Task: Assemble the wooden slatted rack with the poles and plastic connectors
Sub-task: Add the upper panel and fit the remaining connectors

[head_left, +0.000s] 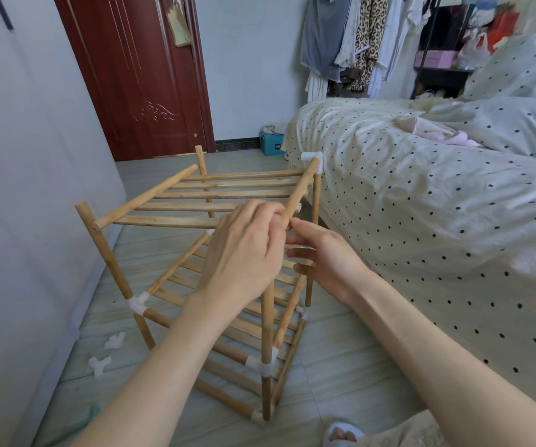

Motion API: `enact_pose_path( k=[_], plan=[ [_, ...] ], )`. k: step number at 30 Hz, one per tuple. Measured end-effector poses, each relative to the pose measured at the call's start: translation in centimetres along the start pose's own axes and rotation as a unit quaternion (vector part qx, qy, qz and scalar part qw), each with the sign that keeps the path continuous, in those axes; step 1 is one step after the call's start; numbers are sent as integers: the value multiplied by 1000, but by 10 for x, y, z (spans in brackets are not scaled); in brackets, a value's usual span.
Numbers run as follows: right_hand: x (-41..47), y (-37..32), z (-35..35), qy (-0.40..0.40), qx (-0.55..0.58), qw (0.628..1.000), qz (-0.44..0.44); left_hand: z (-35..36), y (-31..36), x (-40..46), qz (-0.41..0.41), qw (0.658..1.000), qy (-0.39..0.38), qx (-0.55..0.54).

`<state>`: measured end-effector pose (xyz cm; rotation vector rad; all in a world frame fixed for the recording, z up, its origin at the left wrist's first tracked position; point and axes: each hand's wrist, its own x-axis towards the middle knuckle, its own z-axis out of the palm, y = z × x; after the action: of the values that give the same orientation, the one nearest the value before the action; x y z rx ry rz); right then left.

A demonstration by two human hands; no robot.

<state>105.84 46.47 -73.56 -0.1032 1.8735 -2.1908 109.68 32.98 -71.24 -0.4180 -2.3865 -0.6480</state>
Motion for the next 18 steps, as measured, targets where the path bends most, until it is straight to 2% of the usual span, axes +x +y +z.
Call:
enact_pose_path(
  k=[3,5,9,12,15,18],
  plan=[
    [3,-3,0,22,24,999,-36,3,4,12,26,995,-66,63],
    [3,-5,2,25,39,998,-45,4,1,20,14,991,-111,73],
    [2,-7,2,62,-42,995,-71,2,0,26,11,984,-171,53],
    [2,-9,3,88,-95,986,-100,4,1,27,11,984,-168,57],
    [3,-8,1,90,-105,984,-109,8,1,27,39,989,-113,82],
    [4,-7,-1,93,-105,984,-107,10,4,26,55,990,-94,85]
  ],
)
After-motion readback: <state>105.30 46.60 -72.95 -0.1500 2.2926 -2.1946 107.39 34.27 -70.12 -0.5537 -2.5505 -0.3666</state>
